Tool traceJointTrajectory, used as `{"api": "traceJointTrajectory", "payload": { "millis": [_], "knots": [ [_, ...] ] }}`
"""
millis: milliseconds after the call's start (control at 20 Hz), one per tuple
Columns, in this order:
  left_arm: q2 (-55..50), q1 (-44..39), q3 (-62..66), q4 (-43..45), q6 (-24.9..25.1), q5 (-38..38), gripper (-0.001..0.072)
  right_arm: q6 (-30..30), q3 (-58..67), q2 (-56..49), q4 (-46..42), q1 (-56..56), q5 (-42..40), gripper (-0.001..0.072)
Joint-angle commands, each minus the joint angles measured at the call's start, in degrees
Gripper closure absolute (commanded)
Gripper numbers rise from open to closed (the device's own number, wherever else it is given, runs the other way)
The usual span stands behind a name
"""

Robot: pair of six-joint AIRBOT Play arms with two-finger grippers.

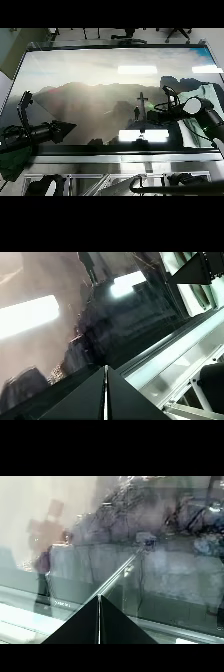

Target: Fold the shirts.

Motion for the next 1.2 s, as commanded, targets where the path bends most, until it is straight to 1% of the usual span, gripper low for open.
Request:
{"api": "traceJointTrajectory", "payload": {
  "millis": [0,100,150,200,250,350,400,450,500,550,600,650,750,950,1000,1050,1150],
  "knots": [
    [0.0,0.0,0.0,0.1,0.0,0.6,0.0690,0.0,0.0,0.0,0.0,0.1,0.0,0.0697],
    [0.0,0.0,0.1,1.4,0.0,1.2,0.0691,0.0,0.0,0.0,0.0,0.1,0.0,0.0697],
    [0.0,0.0,0.7,5.0,-0.6,1.1,0.0690,0.0,0.0,0.0,0.0,0.1,0.0,0.0697],
    [0.0,0.0,2.0,11.6,-3.5,0.9,0.0691,0.0,0.0,0.0,0.0,0.1,-0.1,0.0696],
    [0.0,0.0,3.5,19.5,-7.7,0.5,0.0690,0.0,0.0,0.0,0.0,0.1,0.0,0.0696],
    [0.1,0.0,6.1,37.8,-15.3,-1.0,0.0686,0.0,0.0,0.0,0.0,0.1,0.0,0.0697],
    [0.1,0.0,6.9,47.0,-18.0,-2.3,0.0626,0.0,0.0,0.0,0.0,0.1,0.0,0.0696],
    [0.0,0.0,7.1,55.2,-21.1,-3.4,0.0289,0.0,0.0,0.0,0.0,0.1,0.0,0.0697],
    [-0.1,0.0,6.8,63.7,-27.4,-4.1,0.0003,0.0,0.0,0.0,0.0,0.1,0.0,0.0697],
    [-0.5,0.1,6.1,70.5,-32.5,-4.4,-0.0005,0.0,0.0,0.0,0.0,0.1,0.0,0.0697],
    [-1.2,0.4,5.3,75.2,-34.9,-4.4,-0.0005,0.0,0.0,0.0,0.0,0.1,0.0,0.0696],
    [-2.5,1.4,4.5,77.6,-34.9,-4.1,-0.0005,0.0,0.0,0.0,0.0,0.1,0.0,0.0697],
    [-6.4,5.7,3.3,78.6,-34.9,-2.6,-0.0005,0.0,0.0,0.0,0.0,0.1,0.0,0.0696],
    [-18.9,21.1,1.8,78.0,-34.8,-1.9,-0.0005,0.0,0.0,-0.3,0.0,0.1,0.0,0.0697],
    [-22.5,25.0,1.8,76.7,-34.3,-1.5,-0.0005,0.0,0.0,-0.3,0.0,0.1,0.0,0.0697],
    [-26.5,28.7,1.8,74.0,-31.9,-0.9,-0.0005,0.0,0.0,-0.3,0.0,0.1,0.0,0.0697],
    [-34.1,33.7,1.8,68.4,-23.2,-1.4,-0.0005,0.0,0.0,-0.2,0.0,0.1,0.0,0.0696]
  ]
}}
